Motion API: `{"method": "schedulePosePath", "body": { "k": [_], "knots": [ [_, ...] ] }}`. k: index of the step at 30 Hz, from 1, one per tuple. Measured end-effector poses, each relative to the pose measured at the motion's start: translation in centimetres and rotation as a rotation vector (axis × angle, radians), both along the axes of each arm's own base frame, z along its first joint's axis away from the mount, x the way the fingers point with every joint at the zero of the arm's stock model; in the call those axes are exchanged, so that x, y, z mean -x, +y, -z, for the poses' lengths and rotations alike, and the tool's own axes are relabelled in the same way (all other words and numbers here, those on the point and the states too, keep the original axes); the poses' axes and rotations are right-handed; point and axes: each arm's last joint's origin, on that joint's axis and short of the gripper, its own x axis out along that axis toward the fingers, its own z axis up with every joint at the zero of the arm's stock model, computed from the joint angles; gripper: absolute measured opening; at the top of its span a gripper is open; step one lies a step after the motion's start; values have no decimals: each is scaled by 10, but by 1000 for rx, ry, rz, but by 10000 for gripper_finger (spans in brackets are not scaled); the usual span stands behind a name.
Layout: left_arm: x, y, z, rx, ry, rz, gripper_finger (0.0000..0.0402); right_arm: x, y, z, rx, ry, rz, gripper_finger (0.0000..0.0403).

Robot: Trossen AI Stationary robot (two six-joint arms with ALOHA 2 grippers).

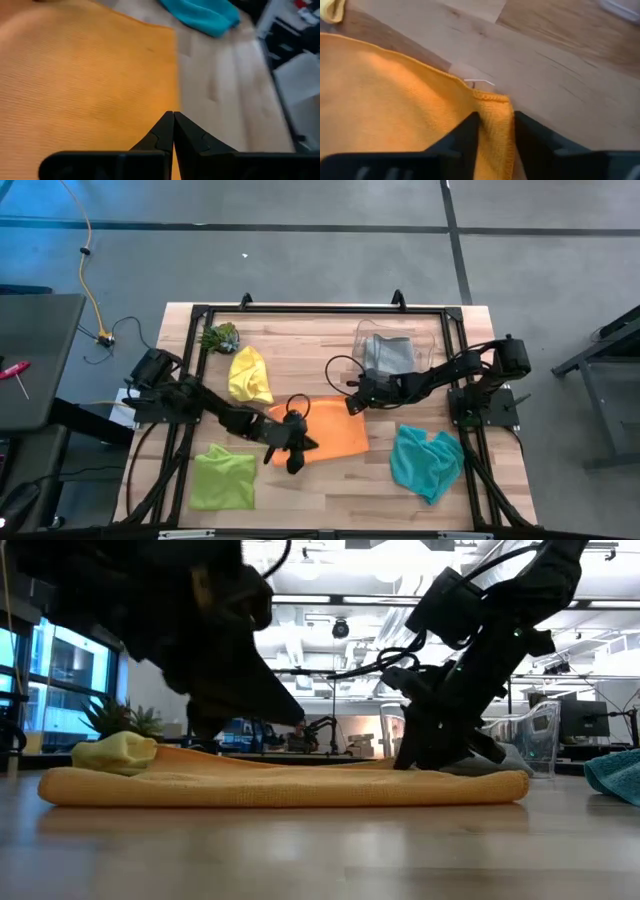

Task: Fold microfiber towels
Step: Fold the orange microfiber towel

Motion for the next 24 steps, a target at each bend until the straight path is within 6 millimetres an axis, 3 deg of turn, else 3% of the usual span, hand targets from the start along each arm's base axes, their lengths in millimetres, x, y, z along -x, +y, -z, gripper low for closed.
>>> {"method": "schedulePosePath", "body": {
  "k": [5,12,21,24],
  "knots": [
    [0,19,6,-12,77,-45,0,2,8,-11,36,-32,-54,9],
    [1,27,9,-15,119,-61,0,4,34,-28,64,-103,-208,3],
    [1,28,10,-58,125,-33,0,7,68,-31,46,-147,-383,15],
    [1,28,10,-58,125,-33,0,11,73,-29,41,-119,-408,37]
  ]
}}
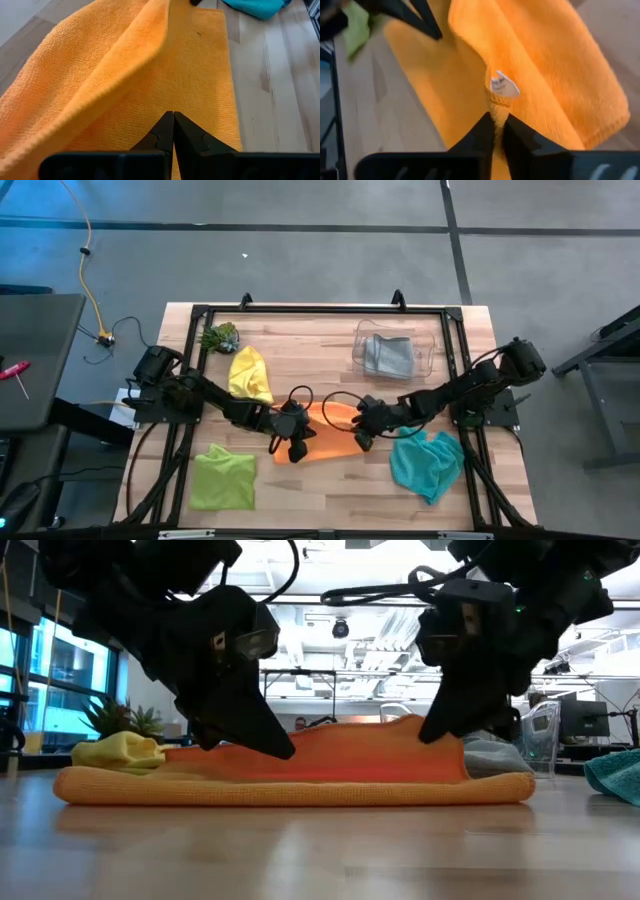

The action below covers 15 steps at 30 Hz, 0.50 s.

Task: Fold microfiber towels
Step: Fold the orange microfiber towel

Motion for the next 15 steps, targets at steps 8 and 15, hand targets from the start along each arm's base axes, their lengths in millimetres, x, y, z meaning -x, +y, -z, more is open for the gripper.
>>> {"method": "schedulePosePath", "body": {
  "k": [8,15],
  "knots": [
    [0,0,0,0,0,0,0,4,-1,-4,-62,35,-58,184],
    [0,0,0,-1,0,-1,0,24,-28,-19,-53,130,331,235]
  ]
}}
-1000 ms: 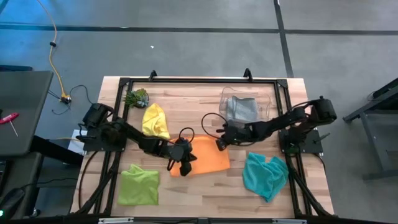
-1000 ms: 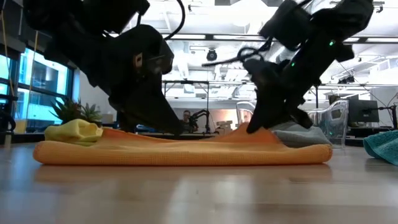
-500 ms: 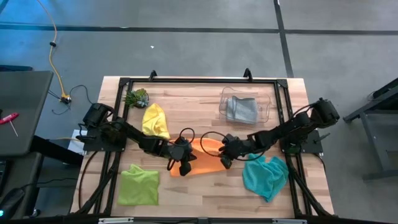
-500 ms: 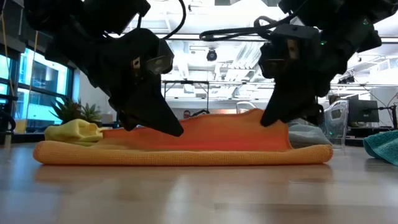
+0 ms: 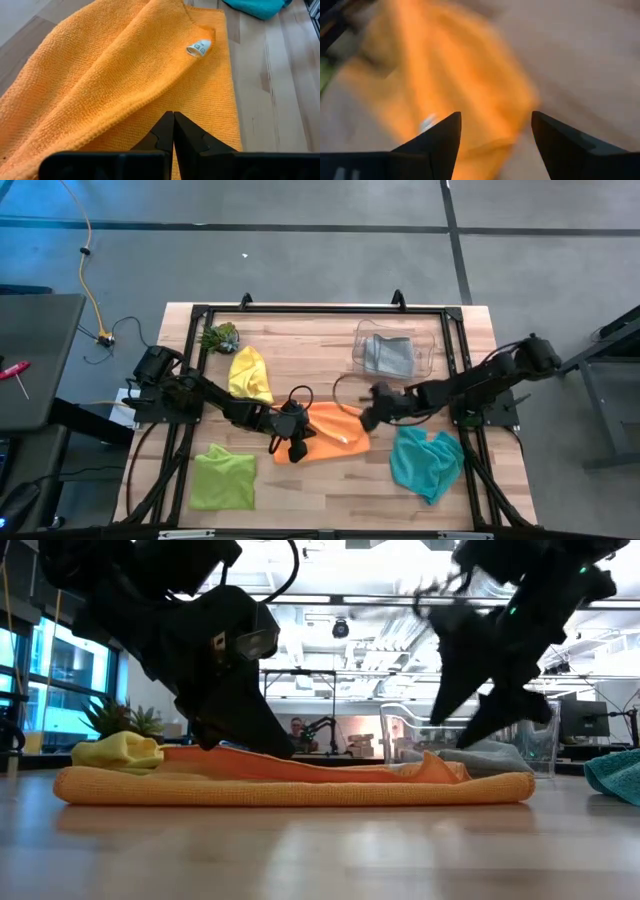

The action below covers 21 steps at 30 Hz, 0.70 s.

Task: Fold microfiber towels
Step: Fold the orange microfiber towel

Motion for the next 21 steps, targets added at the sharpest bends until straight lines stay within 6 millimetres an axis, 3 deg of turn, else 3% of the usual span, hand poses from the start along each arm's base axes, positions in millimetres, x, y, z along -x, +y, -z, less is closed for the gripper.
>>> {"method": "schedulePosePath", "body": {
  "k": [3,14,21],
  "knots": [
    [0,0,0,0,-1,-1,0,0,-10,5,-92,36,123,236],
    [0,0,-1,-12,-7,10,0,-19,-9,38,-250,55,227,236],
    [-1,0,-1,-18,-7,15,0,-28,-13,34,-298,-49,247,236]
  ]
}}
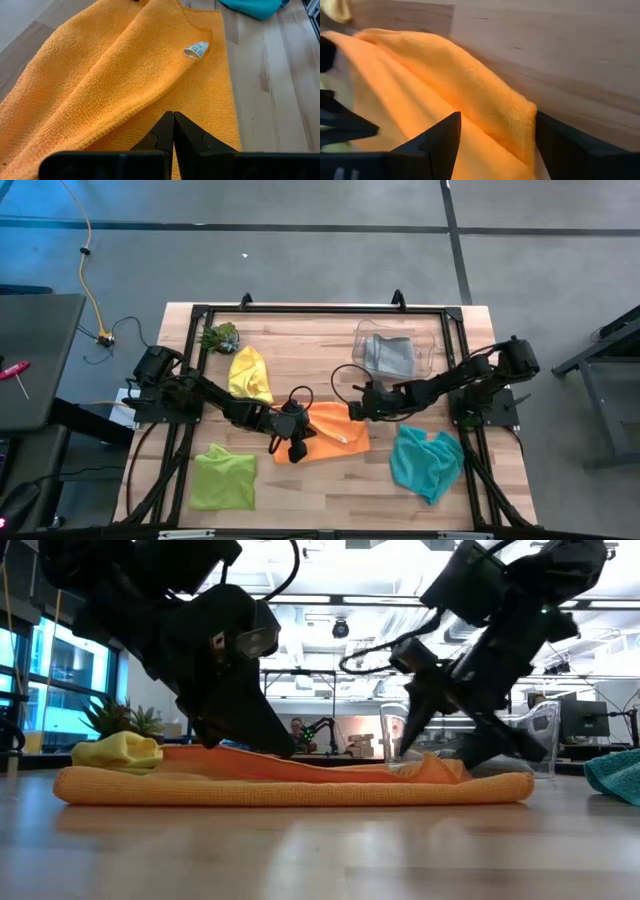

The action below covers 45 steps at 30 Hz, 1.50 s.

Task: Fold microfiber towels
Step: Fold the orange microfiber towel

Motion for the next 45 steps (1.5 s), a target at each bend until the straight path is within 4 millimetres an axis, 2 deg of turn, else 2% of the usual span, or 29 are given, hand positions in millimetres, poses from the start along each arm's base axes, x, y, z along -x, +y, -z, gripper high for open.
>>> {"method": "schedulePosePath", "body": {
  "k": [7,13,21,26,29,31,33,35,41,45],
  "knots": [
    [0,0,0,-14,2,11,0,-7,0,-6,9,-92,-14,236],
    [0,0,0,-14,5,10,0,-7,0,-9,63,-104,-68,236],
    [0,0,1,-15,9,11,0,-3,0,-32,117,-191,-166,236],
    [0,0,1,-28,9,15,0,-1,10,-36,58,-219,-325,236],
    [0,0,1,-33,10,19,0,1,17,-36,64,-204,-364,236],
    [0,0,1,-33,10,18,0,8,13,-37,101,-142,-293,236],
    [1,0,1,-34,12,18,0,16,4,-38,136,-64,-152,236],
    [1,0,1,-35,16,17,0,20,-4,-34,117,1,-57,236],
    [2,1,2,-38,31,16,0,18,-7,-12,4,112,-6,236],
    [2,1,2,-38,30,16,0,8,-5,2,-48,96,17,235]
  ]
}}
